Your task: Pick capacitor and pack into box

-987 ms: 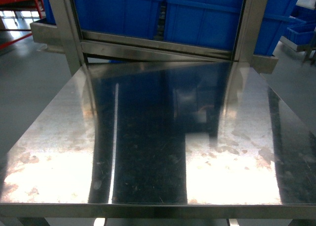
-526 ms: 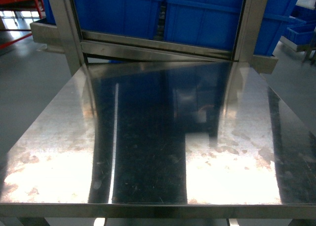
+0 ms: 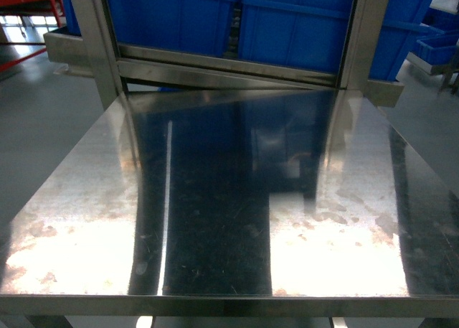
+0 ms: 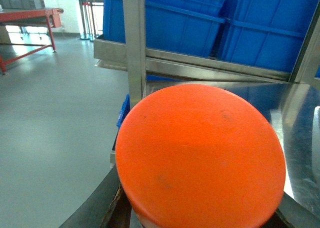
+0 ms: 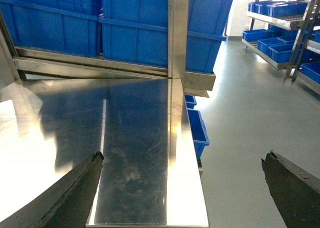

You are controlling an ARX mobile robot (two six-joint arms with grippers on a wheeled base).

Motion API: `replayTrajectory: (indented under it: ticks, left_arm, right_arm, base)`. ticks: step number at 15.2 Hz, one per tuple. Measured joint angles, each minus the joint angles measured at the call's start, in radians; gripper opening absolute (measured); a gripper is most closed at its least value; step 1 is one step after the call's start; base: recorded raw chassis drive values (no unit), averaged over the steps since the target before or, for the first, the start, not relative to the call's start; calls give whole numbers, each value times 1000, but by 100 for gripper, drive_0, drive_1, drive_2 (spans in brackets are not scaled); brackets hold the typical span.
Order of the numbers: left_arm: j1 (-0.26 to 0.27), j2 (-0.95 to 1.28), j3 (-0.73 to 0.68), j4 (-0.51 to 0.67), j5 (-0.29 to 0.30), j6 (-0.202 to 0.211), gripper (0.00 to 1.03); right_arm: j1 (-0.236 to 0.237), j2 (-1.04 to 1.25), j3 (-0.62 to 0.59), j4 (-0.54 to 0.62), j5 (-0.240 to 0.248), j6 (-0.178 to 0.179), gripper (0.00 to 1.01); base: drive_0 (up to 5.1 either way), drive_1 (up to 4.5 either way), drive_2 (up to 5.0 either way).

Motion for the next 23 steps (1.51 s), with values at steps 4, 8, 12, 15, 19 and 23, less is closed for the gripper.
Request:
replayTrajectory:
  ticks: [4, 8, 12, 15, 19, 23]
  left_arm:
    - [0, 0, 0, 1, 0, 0, 45]
    - [0, 0, 0, 2, 1, 0, 45]
    - [0, 0, 0, 2, 0, 1, 45]
    - [0, 0, 0, 0, 0, 3, 45]
    - [0, 0, 0, 0, 0, 3, 45]
    - [0, 0, 0, 0, 0, 3, 45]
  right_arm:
    - [0, 0, 0, 3, 0, 0, 98]
    - [0, 0, 0, 3, 0, 0, 98]
    - [0, 0, 0, 0, 0, 0, 98]
    - [0, 0, 0, 0, 0, 1, 98]
    - [0, 0, 0, 0, 0, 0, 98]
    - [0, 0, 0, 0, 0, 0, 98]
  base:
    - [0, 0, 0]
    - [0, 0, 0]
    - [0, 0, 0]
    - [0, 0, 0]
    - [0, 0, 0]
    - [0, 0, 0]
